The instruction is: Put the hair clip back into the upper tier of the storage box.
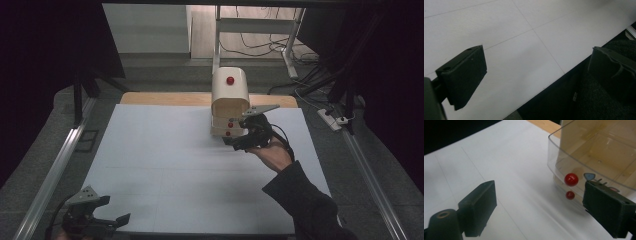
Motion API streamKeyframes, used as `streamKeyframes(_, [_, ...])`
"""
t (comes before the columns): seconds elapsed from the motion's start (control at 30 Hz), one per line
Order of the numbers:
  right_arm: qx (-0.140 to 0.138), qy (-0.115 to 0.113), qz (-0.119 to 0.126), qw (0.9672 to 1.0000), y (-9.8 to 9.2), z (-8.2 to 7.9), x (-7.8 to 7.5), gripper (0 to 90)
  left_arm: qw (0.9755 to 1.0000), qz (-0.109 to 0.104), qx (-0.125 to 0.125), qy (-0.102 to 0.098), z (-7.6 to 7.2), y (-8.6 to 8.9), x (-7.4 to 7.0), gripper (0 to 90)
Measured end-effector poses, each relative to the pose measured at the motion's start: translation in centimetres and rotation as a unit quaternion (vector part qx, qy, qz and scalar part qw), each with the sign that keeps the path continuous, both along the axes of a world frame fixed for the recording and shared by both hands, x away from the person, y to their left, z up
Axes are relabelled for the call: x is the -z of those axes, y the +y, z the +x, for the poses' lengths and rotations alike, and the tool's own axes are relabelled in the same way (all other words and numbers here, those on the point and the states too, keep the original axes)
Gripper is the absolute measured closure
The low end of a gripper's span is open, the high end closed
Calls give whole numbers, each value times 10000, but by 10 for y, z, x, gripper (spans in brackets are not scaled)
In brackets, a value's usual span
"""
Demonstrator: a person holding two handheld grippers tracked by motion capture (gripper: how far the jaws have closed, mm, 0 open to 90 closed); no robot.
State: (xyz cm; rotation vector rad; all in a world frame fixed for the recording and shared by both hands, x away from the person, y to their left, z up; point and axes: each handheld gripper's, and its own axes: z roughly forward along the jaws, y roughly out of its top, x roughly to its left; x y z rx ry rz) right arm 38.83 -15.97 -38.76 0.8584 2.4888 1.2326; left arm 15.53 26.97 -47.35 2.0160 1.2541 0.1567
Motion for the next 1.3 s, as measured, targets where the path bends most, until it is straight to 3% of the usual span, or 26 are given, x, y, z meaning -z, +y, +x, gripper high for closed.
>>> streamKeyframes(0.87, [-168, 66, -339, 9993, 4, -22, 32, 0, 10000, 12, 39, -40, -1, 0, -1, 20])
streamKeyframes(1.3, [-160, 53, -155, 9997, -7, -39, 45, 0, 10000, 24, 44, -62, -1, -1, -1, 20])
